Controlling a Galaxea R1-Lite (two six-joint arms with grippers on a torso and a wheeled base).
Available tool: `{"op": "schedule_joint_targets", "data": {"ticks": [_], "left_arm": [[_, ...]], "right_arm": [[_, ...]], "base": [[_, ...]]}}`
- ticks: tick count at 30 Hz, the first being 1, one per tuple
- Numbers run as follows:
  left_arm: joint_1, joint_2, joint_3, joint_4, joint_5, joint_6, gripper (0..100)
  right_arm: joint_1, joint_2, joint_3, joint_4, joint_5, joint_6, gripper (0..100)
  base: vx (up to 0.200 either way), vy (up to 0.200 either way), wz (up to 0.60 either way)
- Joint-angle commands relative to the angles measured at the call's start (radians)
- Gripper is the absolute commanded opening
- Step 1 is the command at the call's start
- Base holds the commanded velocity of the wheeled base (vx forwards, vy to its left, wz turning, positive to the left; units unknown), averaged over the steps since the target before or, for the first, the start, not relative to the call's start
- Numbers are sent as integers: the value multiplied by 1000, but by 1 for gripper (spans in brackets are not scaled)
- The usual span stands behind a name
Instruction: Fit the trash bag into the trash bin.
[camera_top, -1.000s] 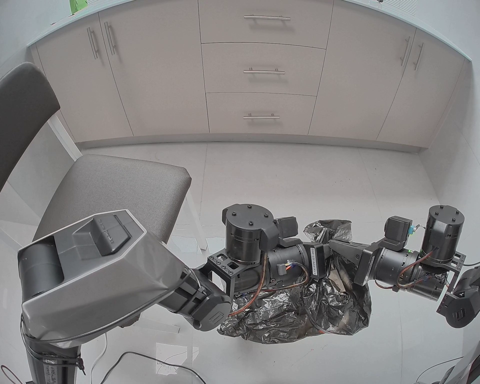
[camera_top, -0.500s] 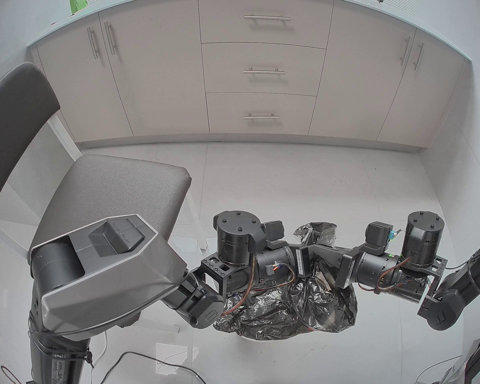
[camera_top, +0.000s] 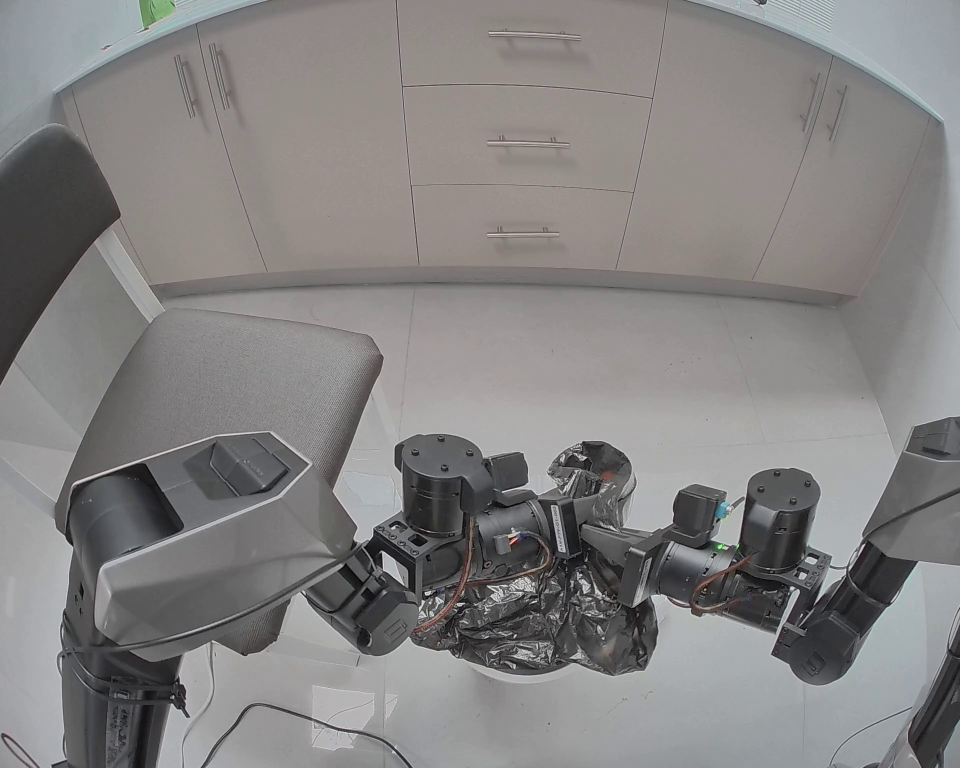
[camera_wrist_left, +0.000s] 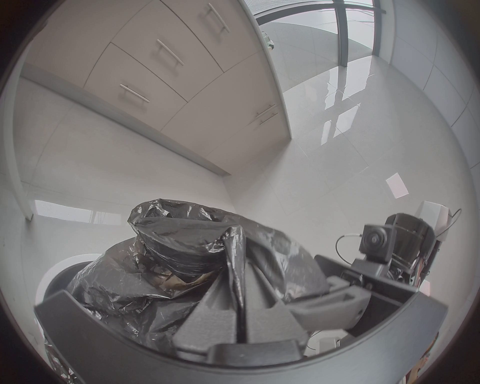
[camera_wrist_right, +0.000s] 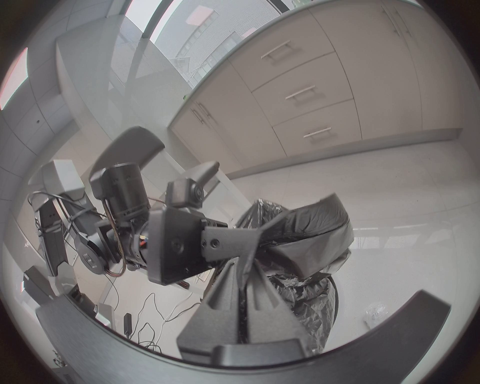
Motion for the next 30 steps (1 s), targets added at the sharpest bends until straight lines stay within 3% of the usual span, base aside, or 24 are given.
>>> {"op": "schedule_joint_targets", "data": {"ticks": [1,7,16,22,30], "left_arm": [[19,8,42,-33,1,1,0],[56,0,126,-97,1,9,0],[112,-38,243,-168,1,16,0],[144,-49,318,-168,41,159,0],[187,-77,399,-168,67,174,0]], "right_arm": [[15,83,-9,-25,2,-1,0],[59,175,-16,-151,-4,2,0],[87,218,-32,-157,-7,1,0],[82,247,-52,-157,-7,-1,0],[70,284,-81,-157,-7,-2,0]], "base": [[0,0,0],[0,0,0],[0,0,0],[0,0,0],[0,0,0]]}}
